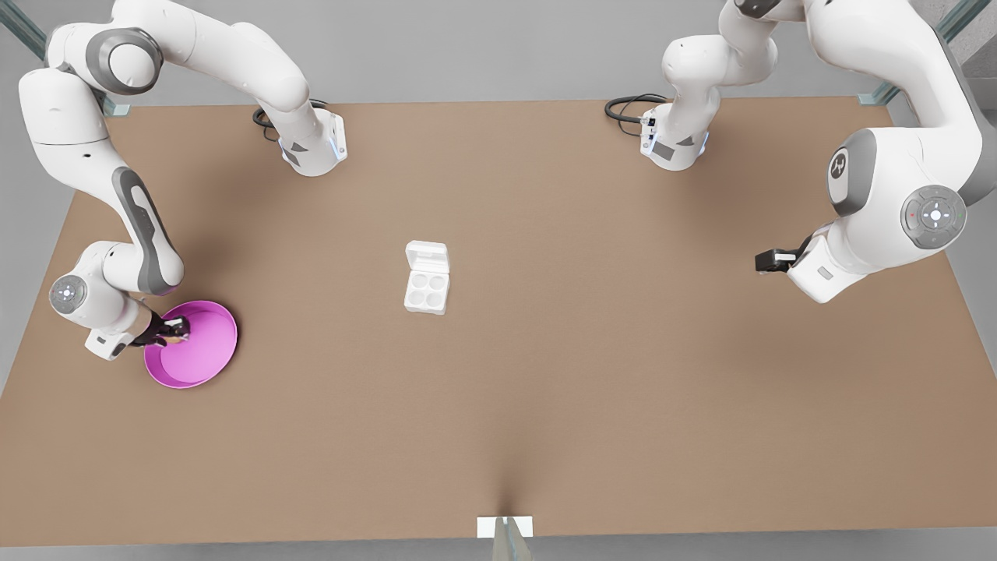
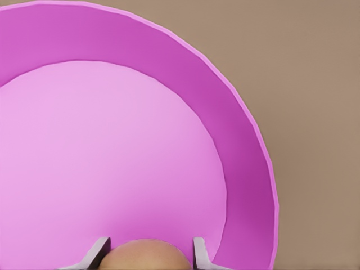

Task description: Pack egg into the box and close the box lid

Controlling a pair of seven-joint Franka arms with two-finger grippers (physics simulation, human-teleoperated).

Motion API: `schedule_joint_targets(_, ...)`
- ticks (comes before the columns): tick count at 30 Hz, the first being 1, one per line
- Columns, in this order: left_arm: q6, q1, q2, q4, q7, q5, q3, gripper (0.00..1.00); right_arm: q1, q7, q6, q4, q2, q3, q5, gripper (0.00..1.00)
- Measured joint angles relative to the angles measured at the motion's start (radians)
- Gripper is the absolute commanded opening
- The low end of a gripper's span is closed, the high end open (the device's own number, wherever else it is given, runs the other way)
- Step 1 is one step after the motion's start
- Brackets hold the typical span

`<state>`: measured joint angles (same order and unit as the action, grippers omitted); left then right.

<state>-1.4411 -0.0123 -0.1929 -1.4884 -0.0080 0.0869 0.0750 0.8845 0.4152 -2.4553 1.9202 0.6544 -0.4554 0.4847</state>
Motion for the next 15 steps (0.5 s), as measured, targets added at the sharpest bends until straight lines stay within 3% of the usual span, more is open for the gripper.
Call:
schedule_joint_targets(11, 0.005, 0.0, -0.004, -0.002, -0.001, 0.0, 0.0, 1.0, 0.001, 0.01, 0.041, 0.007, -0.035, -0.042, -0.006, 0.5)
schedule_joint_targets(15, 0.007, 0.0, -0.004, -0.002, -0.001, 0.0, 0.0, 1.0, 0.004, -0.005, 0.082, 0.0, -0.048, -0.17, -0.009, 0.51)
